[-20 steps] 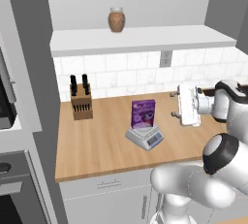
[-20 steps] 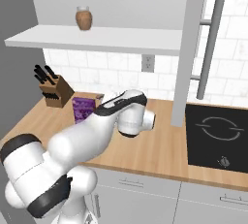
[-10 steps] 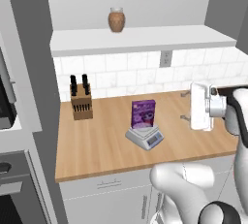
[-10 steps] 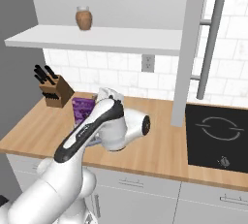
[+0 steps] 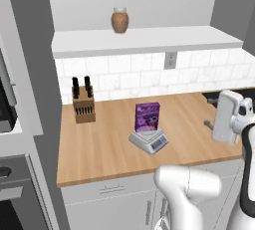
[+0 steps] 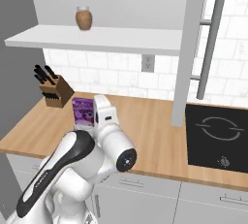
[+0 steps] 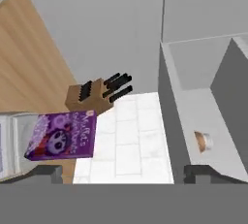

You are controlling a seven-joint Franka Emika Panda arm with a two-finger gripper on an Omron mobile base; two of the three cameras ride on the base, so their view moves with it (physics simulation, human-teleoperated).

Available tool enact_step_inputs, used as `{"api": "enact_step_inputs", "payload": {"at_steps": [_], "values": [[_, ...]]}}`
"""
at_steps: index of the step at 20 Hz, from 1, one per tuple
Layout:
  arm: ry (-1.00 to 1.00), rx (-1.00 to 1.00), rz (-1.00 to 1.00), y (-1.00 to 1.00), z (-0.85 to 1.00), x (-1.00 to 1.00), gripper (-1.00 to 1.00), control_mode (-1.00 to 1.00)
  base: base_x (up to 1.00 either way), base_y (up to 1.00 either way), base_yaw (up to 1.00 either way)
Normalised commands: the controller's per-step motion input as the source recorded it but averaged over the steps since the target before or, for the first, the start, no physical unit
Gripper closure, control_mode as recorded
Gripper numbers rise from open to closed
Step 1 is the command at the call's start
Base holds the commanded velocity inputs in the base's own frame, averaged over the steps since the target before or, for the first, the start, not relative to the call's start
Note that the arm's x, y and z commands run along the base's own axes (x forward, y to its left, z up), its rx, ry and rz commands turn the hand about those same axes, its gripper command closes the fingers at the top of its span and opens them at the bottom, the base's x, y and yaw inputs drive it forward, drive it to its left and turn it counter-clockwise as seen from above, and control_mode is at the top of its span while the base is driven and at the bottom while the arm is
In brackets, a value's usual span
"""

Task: Pick the cereal and place it on the digital scale for weighing, and close the cabinet.

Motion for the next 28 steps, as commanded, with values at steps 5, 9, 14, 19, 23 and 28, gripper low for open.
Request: {"api": "enact_step_inputs", "payload": {"at_steps": [5,9,14,19,23,28], "values": [[-0.38,-0.05,-0.38,-0.47,0.38,-0.55,-1.0,-1.0,0.0,0.0,0.0],[-0.4,0.0,-0.21,-0.44,0.24,-0.92,-1.0,-1.0,0.0,0.0,0.0],[-0.13,0.01,-0.3,-0.68,0.03,-0.63,-1.0,-1.0,0.0,0.0,0.0],[-0.02,0.06,-0.24,-0.75,0.04,-0.22,-1.0,-1.0,0.0,0.0,0.0],[-0.26,0.17,-0.08,-0.41,-0.09,-0.03,-1.0,-1.0,0.0,0.0,0.0],[-0.13,0.13,0.0,-0.62,-0.01,0.0,-1.0,-1.0,0.0,0.0,0.0]]}}
